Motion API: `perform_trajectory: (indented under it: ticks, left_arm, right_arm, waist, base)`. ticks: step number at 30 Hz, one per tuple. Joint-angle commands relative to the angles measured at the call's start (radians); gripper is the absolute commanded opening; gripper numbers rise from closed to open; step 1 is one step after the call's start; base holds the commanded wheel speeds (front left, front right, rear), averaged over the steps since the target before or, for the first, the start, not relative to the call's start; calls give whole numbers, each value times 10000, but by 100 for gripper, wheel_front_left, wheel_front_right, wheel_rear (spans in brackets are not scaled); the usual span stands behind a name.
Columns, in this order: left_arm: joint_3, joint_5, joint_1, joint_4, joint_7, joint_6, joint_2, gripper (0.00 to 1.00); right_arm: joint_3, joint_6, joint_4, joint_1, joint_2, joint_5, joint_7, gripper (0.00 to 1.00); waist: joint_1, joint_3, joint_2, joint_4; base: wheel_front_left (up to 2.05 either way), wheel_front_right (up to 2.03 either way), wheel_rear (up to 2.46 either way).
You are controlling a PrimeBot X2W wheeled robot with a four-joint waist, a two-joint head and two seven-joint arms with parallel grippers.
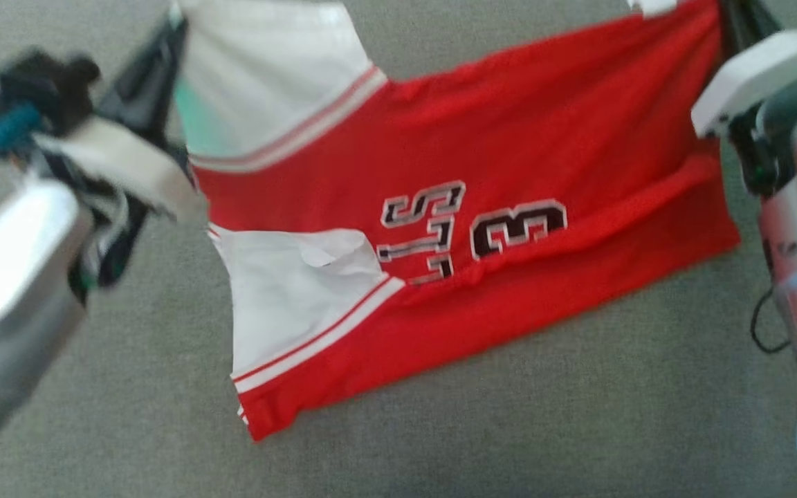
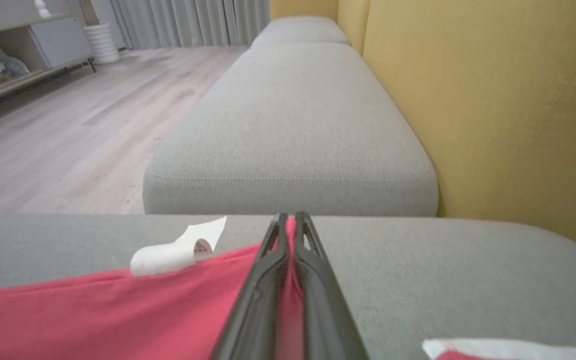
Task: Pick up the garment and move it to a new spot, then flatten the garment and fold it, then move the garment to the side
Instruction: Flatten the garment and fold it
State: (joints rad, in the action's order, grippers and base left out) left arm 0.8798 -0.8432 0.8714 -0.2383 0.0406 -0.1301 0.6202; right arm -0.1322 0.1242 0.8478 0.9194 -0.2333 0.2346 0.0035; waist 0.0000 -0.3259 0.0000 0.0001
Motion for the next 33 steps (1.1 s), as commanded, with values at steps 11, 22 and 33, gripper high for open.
perform_trajectory:
  ticks: [11,22,33]
  left_arm:
    - [-670,1066,3417,-3282,1629,1153,-892,0]
    - [-142,1081,3152,-4664,1845,2046,-1546,0]
    - [832,18,891,-2523,176,2503,-875,0]
  right_arm:
    - [-340,65,247,1919,66,338,-1454,0]
    - [-1045,65,1296,1805,-153,943,-1956,0]
    - [-3025,65,1485,512,-1602,2585,-836,0]
  waist:
    - [0,-635,0,-86]
    - [0,-313,0,255]
    - [0,537,0,796]
  base:
    - [0,0,0]
    - [0,0,0]
    - [0,0,0]
